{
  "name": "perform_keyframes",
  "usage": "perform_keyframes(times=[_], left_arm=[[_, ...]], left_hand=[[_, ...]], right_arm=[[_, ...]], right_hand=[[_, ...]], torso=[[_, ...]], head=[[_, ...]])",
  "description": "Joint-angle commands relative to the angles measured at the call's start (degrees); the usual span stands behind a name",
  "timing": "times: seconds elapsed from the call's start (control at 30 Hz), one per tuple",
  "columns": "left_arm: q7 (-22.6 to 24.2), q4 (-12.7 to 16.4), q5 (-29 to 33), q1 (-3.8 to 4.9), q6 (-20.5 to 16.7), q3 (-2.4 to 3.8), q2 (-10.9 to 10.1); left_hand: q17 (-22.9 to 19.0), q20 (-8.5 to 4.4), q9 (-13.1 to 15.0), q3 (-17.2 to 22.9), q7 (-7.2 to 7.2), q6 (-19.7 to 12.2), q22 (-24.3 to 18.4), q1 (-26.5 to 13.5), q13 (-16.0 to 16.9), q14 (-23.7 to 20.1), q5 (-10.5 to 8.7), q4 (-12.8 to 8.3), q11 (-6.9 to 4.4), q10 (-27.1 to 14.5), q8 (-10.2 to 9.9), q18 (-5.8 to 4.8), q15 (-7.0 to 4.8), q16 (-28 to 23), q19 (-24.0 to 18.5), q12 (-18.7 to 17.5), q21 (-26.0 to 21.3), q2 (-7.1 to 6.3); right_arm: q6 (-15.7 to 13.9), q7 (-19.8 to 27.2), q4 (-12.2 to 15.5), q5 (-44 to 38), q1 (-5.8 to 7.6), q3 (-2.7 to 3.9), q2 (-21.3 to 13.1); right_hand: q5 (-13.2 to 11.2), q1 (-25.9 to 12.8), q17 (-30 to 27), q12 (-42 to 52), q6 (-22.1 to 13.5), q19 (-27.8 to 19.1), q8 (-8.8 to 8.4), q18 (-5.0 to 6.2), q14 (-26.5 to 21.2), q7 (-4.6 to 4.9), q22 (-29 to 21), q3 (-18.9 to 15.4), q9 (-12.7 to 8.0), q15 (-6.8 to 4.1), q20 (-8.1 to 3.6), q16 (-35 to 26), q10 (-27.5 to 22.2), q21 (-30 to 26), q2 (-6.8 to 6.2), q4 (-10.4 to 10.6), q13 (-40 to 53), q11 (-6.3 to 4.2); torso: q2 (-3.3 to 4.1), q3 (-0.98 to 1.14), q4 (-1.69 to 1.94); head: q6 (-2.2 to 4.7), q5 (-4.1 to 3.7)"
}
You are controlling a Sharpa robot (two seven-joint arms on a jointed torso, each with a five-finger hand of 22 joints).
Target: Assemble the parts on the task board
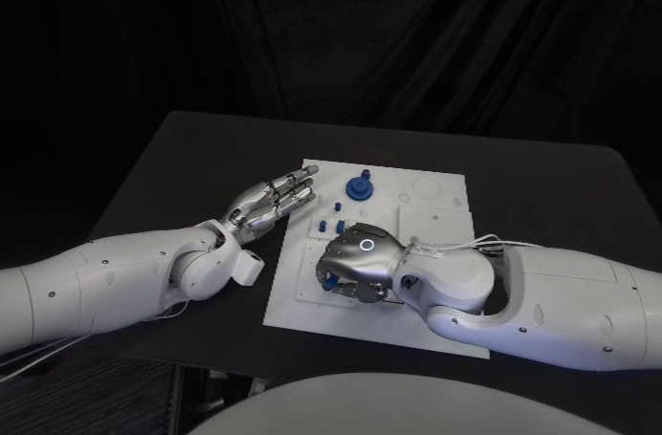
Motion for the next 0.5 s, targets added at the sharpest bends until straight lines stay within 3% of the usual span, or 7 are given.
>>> perform_keyframes(times=[0.03, 0.2, 0.33, 0.5], left_arm=[[1.7, 0.0, 0.0, -0.09, 0.8, 0.05, 0.2], [1.6, 0.0, 0.0, -0.15, 1.0, 0.05, 0.2], [1.6, -0.1, 0.0, -0.22, 1.0, 0.05, 0.2], [1.6, -0.3, 0.0, -0.31, 1.2, 0.05, 0.3]], left_hand=[[-0.1, 0.54, 0.0, 0.0, 0.24, 0.0, 0.0, 0.2, 0.0, 0.2, 0.09, -0.2, 0.31, 0.1, 0.2, 0.23, 0.21, -0.2, 0.0, -0.2, -0.1, 0.22], [-0.1, 0.54, 0.0, 0.0, 0.24, 0.0, 0.0, 0.2, 0.0, 0.2, 0.09, -0.2, 0.33, 0.1, 0.2, 0.23, 0.22, -0.2, 0.0, -0.2, -0.1, 0.23], [-0.1, 0.54, 0.0, 0.0, 0.25, 0.0, 0.0, 0.2, 0.0, 0.2, 0.11, -0.3, 0.36, 0.0, 0.2, 0.23, 0.23, -0.2, 0.0, -0.2, -0.1, 0.23], [-0.1, 0.56, 0.0, 0.1, 0.26, -0.1, 0.0, 0.3, 0.0, 0.2, 0.15, -0.4, 0.43, 0.0, 0.1, 0.23, 0.29, -0.2, 0.0, -0.2, -0.1, 0.24]], right_arm=[[0.5, -0.8, -0.4, -0.9, -0.41, 0.03, 0.2], [0.3, -0.8, -1.0, -0.9, -0.81, 0.03, 0.5], [0.4, -0.8, -1.3, -0.9, -0.96, 0.03, 0.6], [0.7, -0.7, -1.4, -0.9, -1.04, 0.03, 0.9]], right_hand=[[-0.4, -0.3, 0.3, -0.3, -0.1, 1.4, -0.22, -0.41, 2.4, 0.19, 10.4, 0.0, 4.6, -0.12, -0.08, -0.3, 0.4, 0.2, -0.23, 0.0, 0.1, 0.12], [-0.5, -0.4, 0.2, -0.4, -0.1, 1.4, -0.28, -0.40, 2.4, 0.19, 10.4, 0.0, 4.6, -0.12, -0.07, -0.3, 0.4, 0.1, -0.24, 0.0, 0.1, 0.13], [-0.6, -0.3, 0.1, -0.4, -0.2, 1.3, -0.35, -0.40, 2.3, 0.17, 10.4, 0.0, 4.6, -0.12, -0.06, -0.4, 0.4, 0.1, -0.21, 0.0, 0.1, 0.10], [-0.9, -0.6, -0.2, -1.1, -1.5, 1.0, -1.51, -0.29, 2.1, 0.62, 10.2, 0.1, 4.4, 0.18, 0.12, -0.8, -0.3, -0.4, -0.42, 0.1, 0.1, 0.51]], torso=[[0.02, 0.04, 0.00], [0.02, 0.00, 0.15], [0.09, 0.02, -0.01], [0.10, -0.02, 0.05]], head=[[-0.01, 0.07], [-0.01, 0.06], [-0.01, 0.06], [-0.01, 0.03]])
